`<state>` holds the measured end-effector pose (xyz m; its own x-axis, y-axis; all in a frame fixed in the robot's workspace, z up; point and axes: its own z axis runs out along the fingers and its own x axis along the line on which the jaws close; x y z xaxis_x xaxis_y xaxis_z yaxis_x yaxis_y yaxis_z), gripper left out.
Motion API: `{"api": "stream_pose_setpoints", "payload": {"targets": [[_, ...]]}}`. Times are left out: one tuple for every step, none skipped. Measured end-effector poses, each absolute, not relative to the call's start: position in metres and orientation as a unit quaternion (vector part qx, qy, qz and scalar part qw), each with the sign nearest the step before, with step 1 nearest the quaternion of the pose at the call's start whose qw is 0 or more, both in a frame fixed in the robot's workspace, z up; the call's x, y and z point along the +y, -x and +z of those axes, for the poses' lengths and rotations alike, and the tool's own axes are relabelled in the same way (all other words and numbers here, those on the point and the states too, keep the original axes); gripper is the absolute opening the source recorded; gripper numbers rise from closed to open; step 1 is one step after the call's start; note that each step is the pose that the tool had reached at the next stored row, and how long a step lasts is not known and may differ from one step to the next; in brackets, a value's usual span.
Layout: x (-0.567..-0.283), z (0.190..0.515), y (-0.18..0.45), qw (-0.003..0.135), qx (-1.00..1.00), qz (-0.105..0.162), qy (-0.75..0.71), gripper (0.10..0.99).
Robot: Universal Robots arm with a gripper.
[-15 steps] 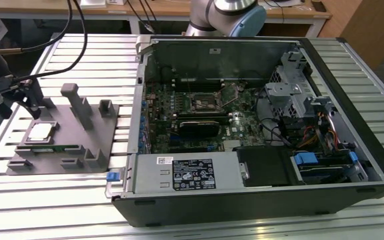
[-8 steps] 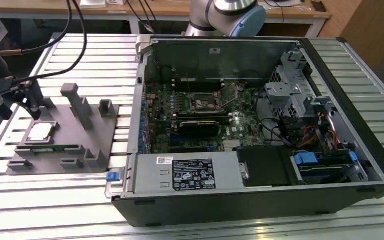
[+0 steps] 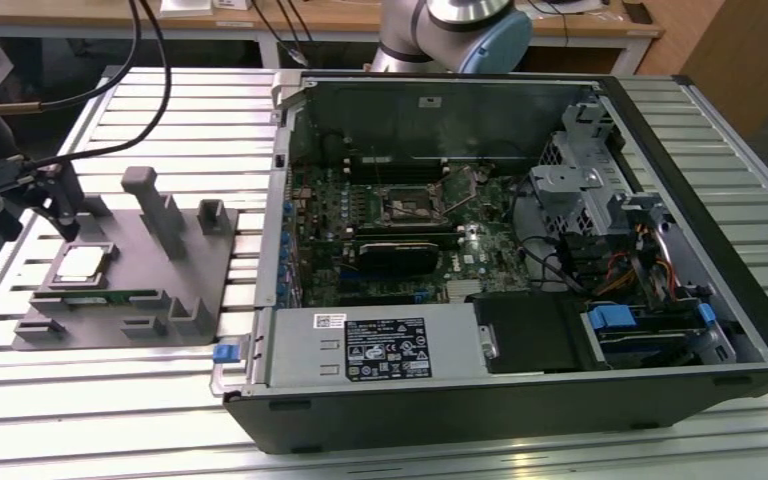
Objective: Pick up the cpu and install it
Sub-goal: 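Pick up the cpu and move it towards the insertion slot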
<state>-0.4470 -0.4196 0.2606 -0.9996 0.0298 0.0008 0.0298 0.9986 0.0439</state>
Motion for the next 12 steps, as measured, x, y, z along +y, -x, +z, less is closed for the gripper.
{"api": "stream_pose_setpoints", "payload": {"targets": [[-0.420,0.260,0.447,0.000,-1.000,-0.022,0.015,0.647],[-0.420,0.260,0.448,0.000,-1.000,-0.022,0.015,0.647],[-0.420,0.260,0.448,0.000,-1.000,-0.022,0.015,0.647],[-0.420,0.259,0.448,0.000,-1.000,-0.022,0.015,0.647],[-0.420,0.259,0.449,0.000,-1.000,-0.022,0.015,0.647],[-0.420,0.258,0.451,-0.002,-1.000,-0.022,0.015,0.647],[-0.420,0.257,0.452,-0.004,-1.000,-0.021,0.015,0.647],[-0.420,0.256,0.452,-0.005,-1.000,-0.021,0.015,0.647],[-0.420,0.254,0.452,-0.005,-1.000,-0.021,0.015,0.647],[-0.420,0.253,0.452,-0.005,-1.000,-0.021,0.015,0.647],[-0.420,0.251,0.452,-0.005,-1.000,-0.021,0.016,0.647],[-0.420,0.250,0.453,-0.005,-1.000,-0.021,0.016,0.647]]}}
